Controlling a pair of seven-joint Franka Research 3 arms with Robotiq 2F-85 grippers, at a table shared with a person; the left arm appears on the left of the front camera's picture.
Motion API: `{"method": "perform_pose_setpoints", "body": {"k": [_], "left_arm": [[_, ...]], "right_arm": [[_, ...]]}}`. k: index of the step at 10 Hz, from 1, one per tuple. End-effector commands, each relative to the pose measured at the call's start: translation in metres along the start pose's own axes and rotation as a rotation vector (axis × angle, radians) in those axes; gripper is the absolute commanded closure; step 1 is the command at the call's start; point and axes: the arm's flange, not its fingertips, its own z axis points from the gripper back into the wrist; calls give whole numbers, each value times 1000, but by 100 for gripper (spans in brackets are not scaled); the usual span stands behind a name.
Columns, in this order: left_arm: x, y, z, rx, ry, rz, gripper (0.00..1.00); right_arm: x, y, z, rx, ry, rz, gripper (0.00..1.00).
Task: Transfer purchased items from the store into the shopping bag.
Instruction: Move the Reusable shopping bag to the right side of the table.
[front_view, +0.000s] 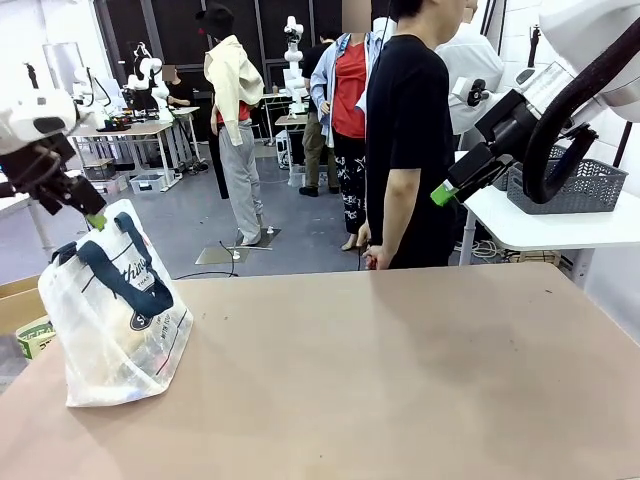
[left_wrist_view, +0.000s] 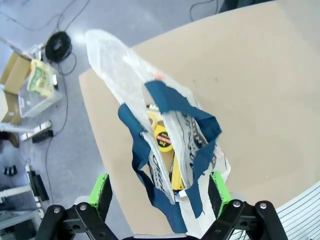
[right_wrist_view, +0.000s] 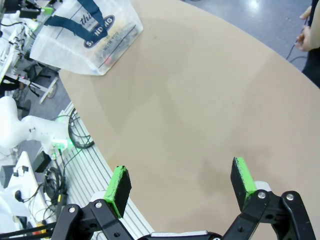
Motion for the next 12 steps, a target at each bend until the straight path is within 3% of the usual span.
{"method": "perform_pose_setpoints", "body": {"k": [1,4,6,8,10,12], "left_arm": [[12,4,18,-30,-68,-80,0],[33,1,28,-392,-223,-247,0],[48,4,16,-563,-224,-295,0],[53,-2,1,-606,-215,-400,0],[51,-11,-3,-702,-288,-551,0],[46,-20,-1,-698,-335,-633,0]], "right_arm": [[-1,1,-1,12,-7,-14,0],[-1,1,-1,12,-7,-14,0],[-1,1,-1,12,-7,-14,0],[-1,1,-1,12,-7,-14,0],[-1,1,-1,12,-7,-14,0],[-1,1,-1,12,-7,-14,0]]}}
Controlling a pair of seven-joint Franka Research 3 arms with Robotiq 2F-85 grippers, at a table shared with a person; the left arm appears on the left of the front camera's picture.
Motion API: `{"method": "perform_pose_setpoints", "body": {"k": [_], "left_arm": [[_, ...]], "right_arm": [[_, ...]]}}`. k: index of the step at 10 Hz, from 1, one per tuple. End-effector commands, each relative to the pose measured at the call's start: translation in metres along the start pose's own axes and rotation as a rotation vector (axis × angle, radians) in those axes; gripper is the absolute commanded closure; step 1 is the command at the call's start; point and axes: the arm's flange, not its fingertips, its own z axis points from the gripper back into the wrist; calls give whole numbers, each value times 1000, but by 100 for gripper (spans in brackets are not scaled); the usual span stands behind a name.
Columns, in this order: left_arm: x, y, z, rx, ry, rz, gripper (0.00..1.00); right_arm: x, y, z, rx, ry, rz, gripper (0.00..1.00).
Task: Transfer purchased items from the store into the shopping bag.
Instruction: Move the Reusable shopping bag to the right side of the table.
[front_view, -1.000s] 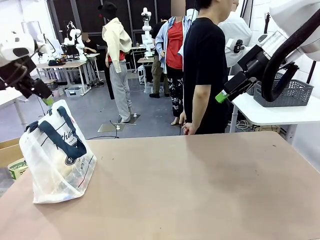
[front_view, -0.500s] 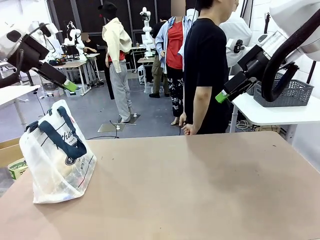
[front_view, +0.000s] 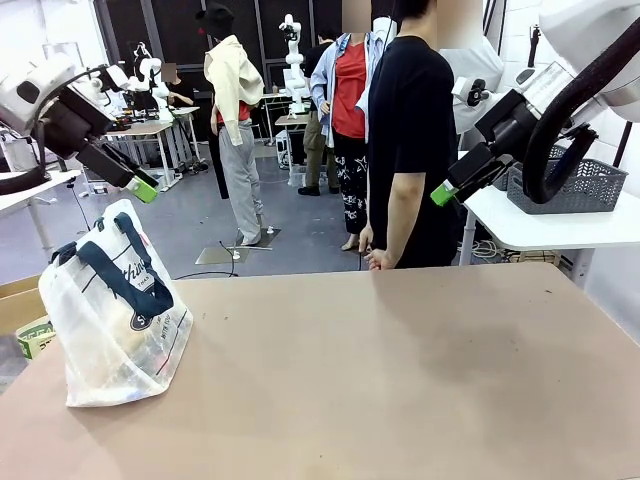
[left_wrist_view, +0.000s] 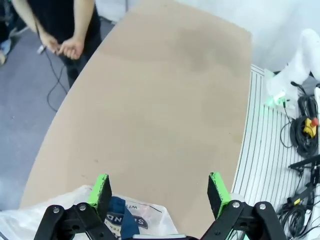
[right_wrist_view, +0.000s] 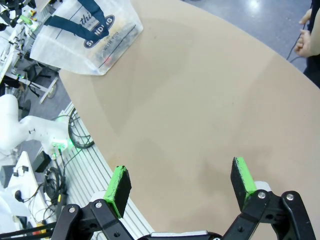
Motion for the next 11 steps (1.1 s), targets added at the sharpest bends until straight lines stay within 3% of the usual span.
{"method": "perform_pose_setpoints", "body": {"k": [1,2,3,11], "left_arm": [[-4,1,2,3,-51,-40,0],[-7,-2,2,22,-61,-39,0],[2,-1,1,1,-12,-28,0],[2,-1,1,1,-12,-28,0]], "right_arm": [[-1,1,-1,12,-7,-14,0],[-1,1,-1,12,-7,-14,0],[-1,1,-1,12,-7,-14,0],[-1,1,-1,12,-7,-14,0]]}}
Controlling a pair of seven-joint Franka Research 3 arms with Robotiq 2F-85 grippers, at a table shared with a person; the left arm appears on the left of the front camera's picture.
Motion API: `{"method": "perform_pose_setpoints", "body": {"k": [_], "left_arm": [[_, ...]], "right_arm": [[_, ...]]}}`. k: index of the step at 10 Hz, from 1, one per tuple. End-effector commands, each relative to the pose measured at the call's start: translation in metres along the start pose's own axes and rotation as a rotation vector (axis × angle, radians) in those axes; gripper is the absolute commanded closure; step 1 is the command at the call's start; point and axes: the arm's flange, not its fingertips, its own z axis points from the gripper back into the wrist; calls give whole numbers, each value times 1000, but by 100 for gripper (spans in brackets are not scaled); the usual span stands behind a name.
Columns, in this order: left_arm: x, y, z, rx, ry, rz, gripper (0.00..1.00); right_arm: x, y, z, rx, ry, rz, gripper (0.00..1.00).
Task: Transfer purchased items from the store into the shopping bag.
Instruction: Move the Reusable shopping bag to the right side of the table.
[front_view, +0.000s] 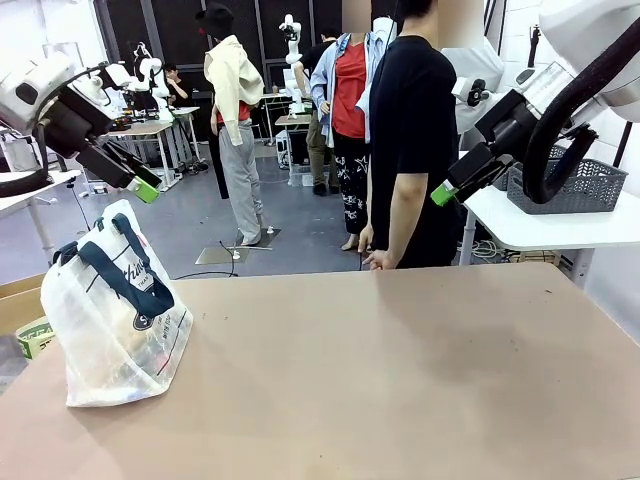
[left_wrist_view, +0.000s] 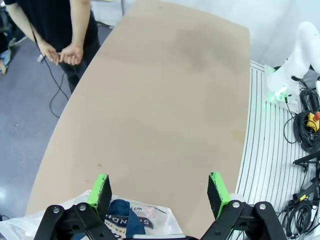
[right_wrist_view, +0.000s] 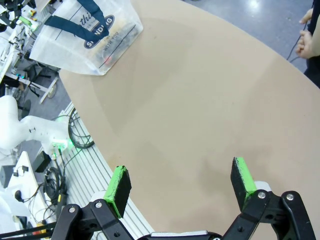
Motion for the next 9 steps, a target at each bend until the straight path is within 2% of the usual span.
{"method": "perform_pose_setpoints", "body": {"k": [1,9], "left_arm": [[1,0,1,-9,-7,3,0],[1,0,1,-9,-7,3,0]], "right_arm": [[-1,1,-1,12,-7,-14,0],[-1,1,-1,12,-7,-14,0]]}}
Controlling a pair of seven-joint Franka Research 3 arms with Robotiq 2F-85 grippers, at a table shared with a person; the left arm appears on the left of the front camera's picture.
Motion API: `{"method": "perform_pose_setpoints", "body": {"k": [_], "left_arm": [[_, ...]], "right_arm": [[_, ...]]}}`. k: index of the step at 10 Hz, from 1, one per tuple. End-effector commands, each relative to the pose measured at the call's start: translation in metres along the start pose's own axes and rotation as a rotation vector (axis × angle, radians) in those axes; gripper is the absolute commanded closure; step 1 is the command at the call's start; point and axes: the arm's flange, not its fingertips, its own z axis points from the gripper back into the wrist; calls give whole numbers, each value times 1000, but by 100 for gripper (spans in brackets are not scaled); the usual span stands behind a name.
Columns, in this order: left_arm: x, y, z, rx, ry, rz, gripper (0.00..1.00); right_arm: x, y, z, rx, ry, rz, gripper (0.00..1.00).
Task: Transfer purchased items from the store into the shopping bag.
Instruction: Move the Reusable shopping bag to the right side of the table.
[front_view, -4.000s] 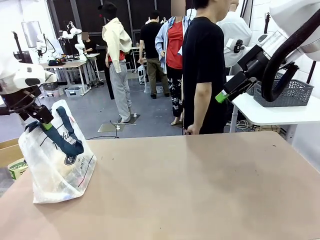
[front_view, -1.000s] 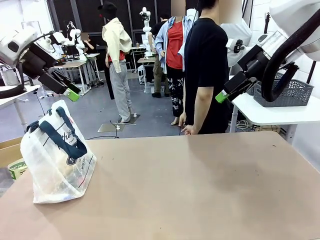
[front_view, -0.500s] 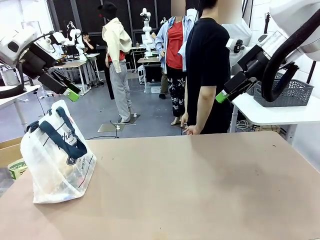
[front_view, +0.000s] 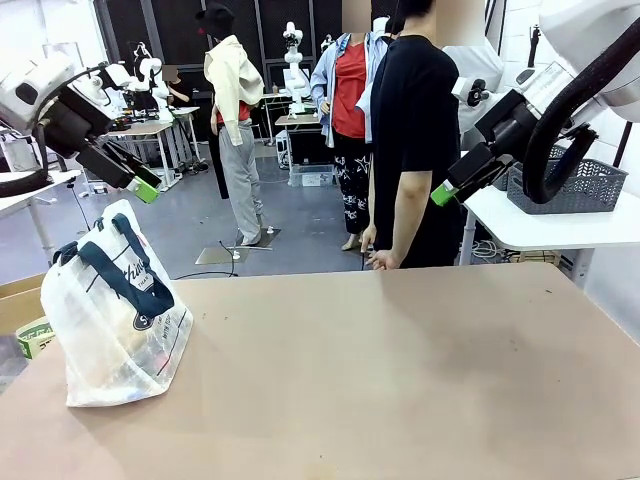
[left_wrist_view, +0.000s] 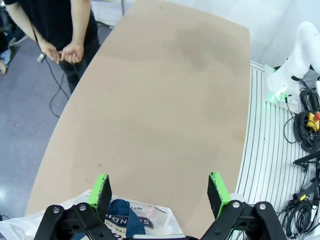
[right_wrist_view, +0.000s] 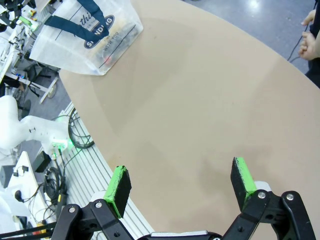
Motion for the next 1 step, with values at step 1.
{"method": "perform_pose_setpoints", "body": {"k": [1], "left_arm": [[1,0,1,-9,-8,3,0]], "right_arm": [[-1,1,-1,12,-7,-14,0]]}}
